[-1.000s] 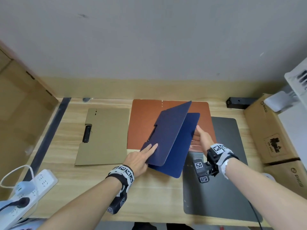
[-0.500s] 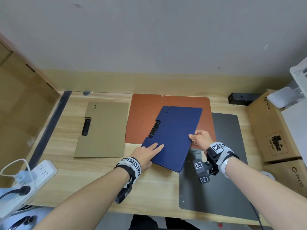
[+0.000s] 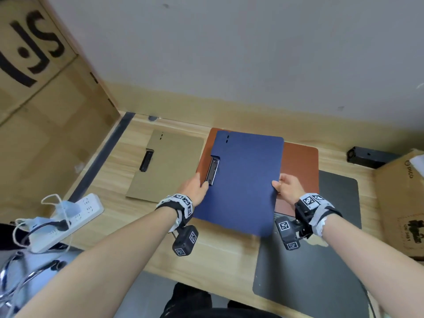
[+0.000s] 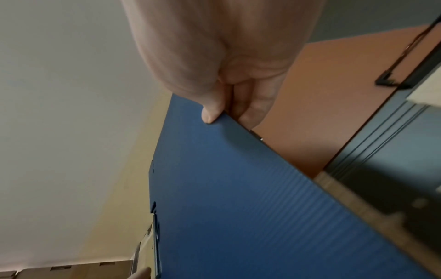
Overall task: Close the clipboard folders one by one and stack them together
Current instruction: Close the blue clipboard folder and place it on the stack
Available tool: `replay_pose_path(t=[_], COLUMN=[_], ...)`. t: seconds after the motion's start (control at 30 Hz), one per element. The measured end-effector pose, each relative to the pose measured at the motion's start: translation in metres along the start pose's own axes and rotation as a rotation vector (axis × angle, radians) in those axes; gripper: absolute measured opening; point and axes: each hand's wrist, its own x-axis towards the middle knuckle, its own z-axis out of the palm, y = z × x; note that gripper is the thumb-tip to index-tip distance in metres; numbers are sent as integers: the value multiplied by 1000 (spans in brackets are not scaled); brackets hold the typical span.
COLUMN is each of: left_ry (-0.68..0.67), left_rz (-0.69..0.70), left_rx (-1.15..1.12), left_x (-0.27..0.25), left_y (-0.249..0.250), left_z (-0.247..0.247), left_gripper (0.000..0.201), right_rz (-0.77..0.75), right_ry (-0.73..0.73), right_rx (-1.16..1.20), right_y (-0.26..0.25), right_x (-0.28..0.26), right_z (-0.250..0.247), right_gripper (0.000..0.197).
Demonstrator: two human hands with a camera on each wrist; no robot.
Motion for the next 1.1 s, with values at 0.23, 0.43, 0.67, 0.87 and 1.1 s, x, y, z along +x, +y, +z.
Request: replay_pose_path(t=[0.23,0.43,0.67,0.87,1.1], left_ry=[0,3,124,145,153], left_rz=[-133,-216,-314,-347,-372], left_rx=[-344,-412,-363,-212,-83], left_x=[31,61,90,106,113], left_y=[-65,-136,-195,-209,-203], left_z=[-28,-62,-84,-96,-99], left_gripper=[39,36,31,29,23], right_rz=[-17,48,31,86,80], right_ry=[-13,16,19,-53,-90], right_rx=[22,31,2,46,85], right_y=[-12,-12,-21,-23,-21], right_x=[14,41,72,80,79], right_z=[78,159,239,271,274], right_gripper=[17,27,52,51,34])
